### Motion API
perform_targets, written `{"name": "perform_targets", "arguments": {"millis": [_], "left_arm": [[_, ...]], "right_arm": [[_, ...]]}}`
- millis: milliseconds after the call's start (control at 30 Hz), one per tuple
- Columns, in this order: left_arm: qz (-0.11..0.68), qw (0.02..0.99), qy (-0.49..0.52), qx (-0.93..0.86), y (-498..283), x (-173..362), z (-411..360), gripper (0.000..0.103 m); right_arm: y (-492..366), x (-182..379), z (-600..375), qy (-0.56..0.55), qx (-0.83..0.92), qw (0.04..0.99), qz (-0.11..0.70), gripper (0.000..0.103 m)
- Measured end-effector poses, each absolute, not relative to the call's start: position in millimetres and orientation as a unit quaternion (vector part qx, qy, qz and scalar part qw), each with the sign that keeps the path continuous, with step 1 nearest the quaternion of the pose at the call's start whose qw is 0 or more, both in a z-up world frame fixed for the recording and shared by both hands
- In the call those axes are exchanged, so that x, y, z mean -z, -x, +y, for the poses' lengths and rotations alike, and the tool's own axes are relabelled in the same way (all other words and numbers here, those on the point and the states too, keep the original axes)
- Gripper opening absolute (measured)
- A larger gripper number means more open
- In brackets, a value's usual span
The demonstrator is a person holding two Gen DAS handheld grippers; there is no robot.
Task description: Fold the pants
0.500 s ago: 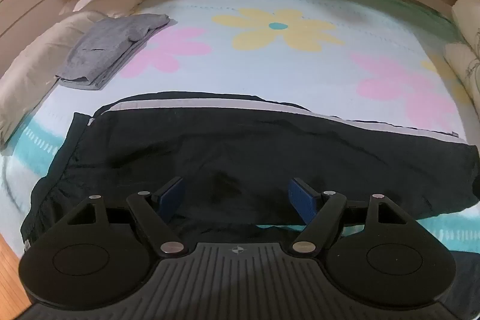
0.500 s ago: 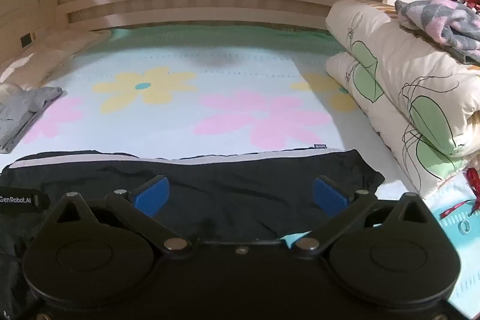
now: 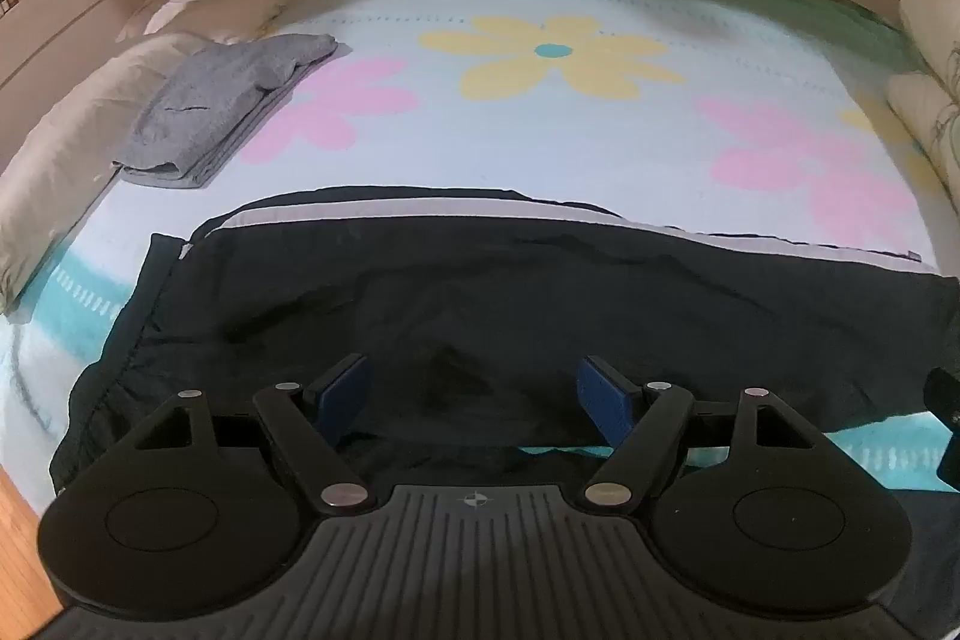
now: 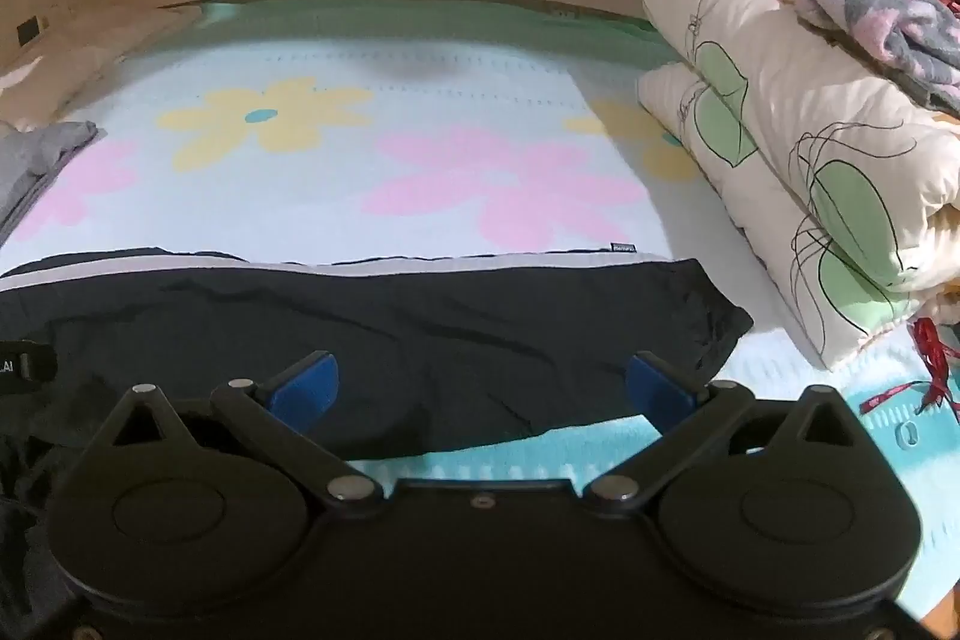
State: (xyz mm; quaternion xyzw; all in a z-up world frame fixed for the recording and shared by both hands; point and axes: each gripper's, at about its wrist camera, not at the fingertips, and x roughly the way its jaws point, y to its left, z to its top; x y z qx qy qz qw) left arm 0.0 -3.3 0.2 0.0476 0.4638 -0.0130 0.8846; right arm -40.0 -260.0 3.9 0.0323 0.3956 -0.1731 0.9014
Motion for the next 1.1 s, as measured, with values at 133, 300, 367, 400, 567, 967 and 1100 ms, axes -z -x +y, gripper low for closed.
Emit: {"name": "perform_targets", "arguments": {"millis": [133,300,367,400,567,967,1100], "left_arm": [[0.465,0.884,-0.051,0.015,2,-2,-4,0.075],[0.468,0.882,-0.053,0.02,3,-1,-3,0.075],[0.47,0.881,-0.054,0.021,4,0,-3,0.075],[0.472,0.88,-0.054,0.02,2,-1,-4,0.075],[0.474,0.879,-0.056,0.019,1,0,-6,0.075],[0.478,0.876,-0.057,0.018,0,3,-8,0.075],[0.48,0.875,-0.058,0.018,-1,5,-10,0.075]], "right_arm": [[33,-7,-260,-0.034,0.172,0.896,0.407,0.102],[30,-9,-260,-0.039,0.175,0.894,0.41,0.102],[30,-9,-259,-0.039,0.175,0.894,0.41,0.102],[30,-8,-259,-0.039,0.176,0.894,0.41,0.102],[32,-7,-258,-0.04,0.176,0.894,0.411,0.102],[29,-7,-258,-0.044,0.178,0.891,0.416,0.102],[29,-7,-258,-0.044,0.177,0.89,0.417,0.102]]}}
